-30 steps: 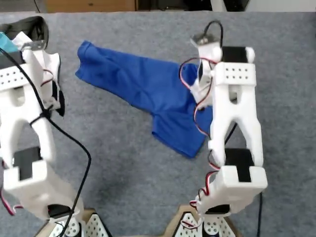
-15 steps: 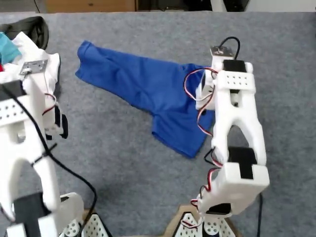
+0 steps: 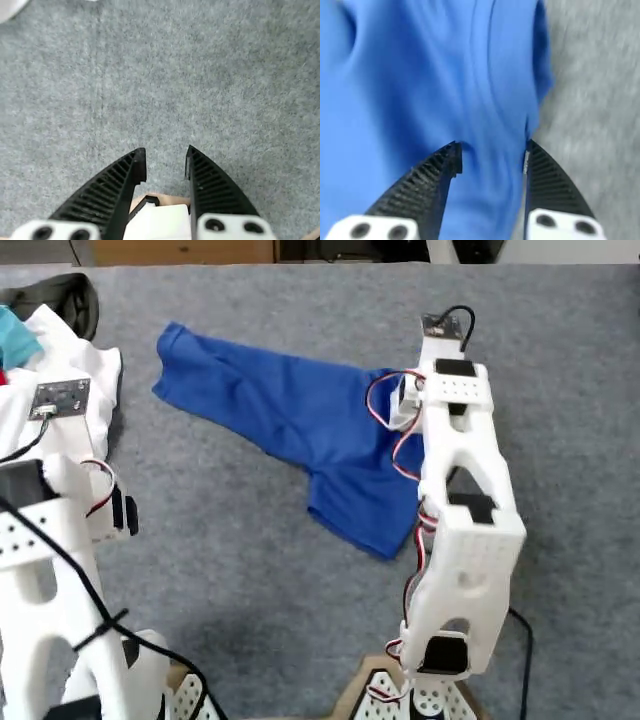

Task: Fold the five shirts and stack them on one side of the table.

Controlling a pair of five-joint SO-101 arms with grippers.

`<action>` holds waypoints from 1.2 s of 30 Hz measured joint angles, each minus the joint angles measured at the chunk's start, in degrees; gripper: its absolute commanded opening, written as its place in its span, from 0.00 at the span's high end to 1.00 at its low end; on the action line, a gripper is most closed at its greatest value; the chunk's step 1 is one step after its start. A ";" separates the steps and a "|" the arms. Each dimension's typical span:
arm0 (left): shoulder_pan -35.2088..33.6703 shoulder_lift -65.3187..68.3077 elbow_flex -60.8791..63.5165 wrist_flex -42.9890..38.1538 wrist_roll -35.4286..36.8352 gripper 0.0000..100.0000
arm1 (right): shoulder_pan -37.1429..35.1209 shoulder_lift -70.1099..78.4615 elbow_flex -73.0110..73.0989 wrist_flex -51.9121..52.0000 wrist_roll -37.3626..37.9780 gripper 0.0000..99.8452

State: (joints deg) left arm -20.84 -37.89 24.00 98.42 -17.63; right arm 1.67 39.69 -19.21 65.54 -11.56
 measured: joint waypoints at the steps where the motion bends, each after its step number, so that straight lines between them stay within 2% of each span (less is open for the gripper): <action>1: 0.00 -0.88 0.00 0.00 0.00 0.85 | 0.26 2.46 -2.55 0.00 0.00 0.78; 6: 0.09 -3.78 0.00 0.00 -1.05 0.85 | 1.14 12.31 -16.35 4.66 -2.46 0.79; 11: 0.09 -6.07 0.00 0.00 -3.08 0.85 | 3.08 20.40 -31.56 14.15 -7.30 0.90; 17: 0.09 -7.91 0.00 0.09 -3.08 0.85 | 6.77 29.71 -48.79 24.53 -7.91 1.00; 25: 0.09 -8.00 0.00 0.09 -3.08 0.85 | 11.16 36.75 -68.57 34.20 -7.91 0.99; 31: 0.09 -8.00 0.00 0.09 -3.08 0.85 | 16.53 34.46 -72.35 34.81 -7.91 0.99; 36: 0.70 -8.00 0.00 0.09 -3.08 0.85 | 20.22 30.77 -73.14 31.12 -7.91 0.99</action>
State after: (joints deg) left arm -20.13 -45.89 24.00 98.51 -20.70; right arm 21.89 70.46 -92.35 96.66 -19.47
